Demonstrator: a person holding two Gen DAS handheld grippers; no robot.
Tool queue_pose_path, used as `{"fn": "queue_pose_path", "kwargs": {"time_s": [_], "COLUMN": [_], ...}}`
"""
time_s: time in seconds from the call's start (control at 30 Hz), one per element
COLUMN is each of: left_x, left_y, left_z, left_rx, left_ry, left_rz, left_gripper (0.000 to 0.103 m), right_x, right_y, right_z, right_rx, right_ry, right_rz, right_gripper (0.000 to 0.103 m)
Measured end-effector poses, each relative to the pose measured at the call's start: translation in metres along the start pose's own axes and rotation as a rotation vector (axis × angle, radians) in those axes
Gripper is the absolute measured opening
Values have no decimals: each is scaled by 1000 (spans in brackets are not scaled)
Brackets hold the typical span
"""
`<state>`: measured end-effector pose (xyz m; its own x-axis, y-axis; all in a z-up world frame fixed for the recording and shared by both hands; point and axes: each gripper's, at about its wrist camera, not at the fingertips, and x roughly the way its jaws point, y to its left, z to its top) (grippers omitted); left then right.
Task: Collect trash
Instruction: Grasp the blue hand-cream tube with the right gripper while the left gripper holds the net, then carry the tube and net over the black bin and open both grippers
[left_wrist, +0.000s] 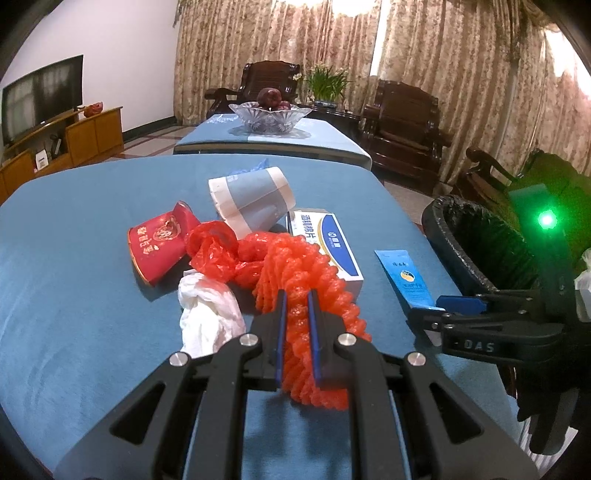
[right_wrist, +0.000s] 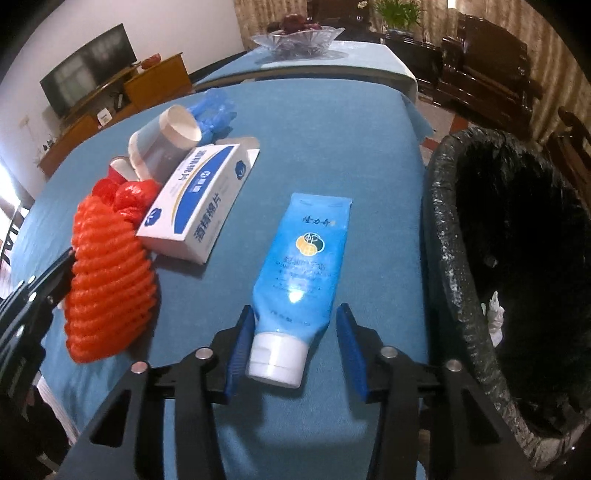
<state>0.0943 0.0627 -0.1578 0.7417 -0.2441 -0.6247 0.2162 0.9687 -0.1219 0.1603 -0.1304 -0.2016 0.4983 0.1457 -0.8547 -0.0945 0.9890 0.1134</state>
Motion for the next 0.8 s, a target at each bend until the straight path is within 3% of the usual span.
{"fn": "queue_pose_path", "kwargs": {"time_s": [0.17, 0.27, 0.8], "left_x": [0, -1, -33], "left_y": [-2, -3, -35], "left_z": [0, 0, 29], "left_rx": [4, 6, 26], "left_ry": [1, 0, -89], "left_rz": [-2, -2, -55], "left_gripper": [10, 10, 10], "right_x": [4, 0, -85], "right_y": [10, 8, -17], "right_z": [2, 1, 22], "right_rx": [-30, -29, -6], "right_ry": [-21, -28, -229], "right_rz": [-36, -13, 50], "right_gripper": [44, 43, 43]}}
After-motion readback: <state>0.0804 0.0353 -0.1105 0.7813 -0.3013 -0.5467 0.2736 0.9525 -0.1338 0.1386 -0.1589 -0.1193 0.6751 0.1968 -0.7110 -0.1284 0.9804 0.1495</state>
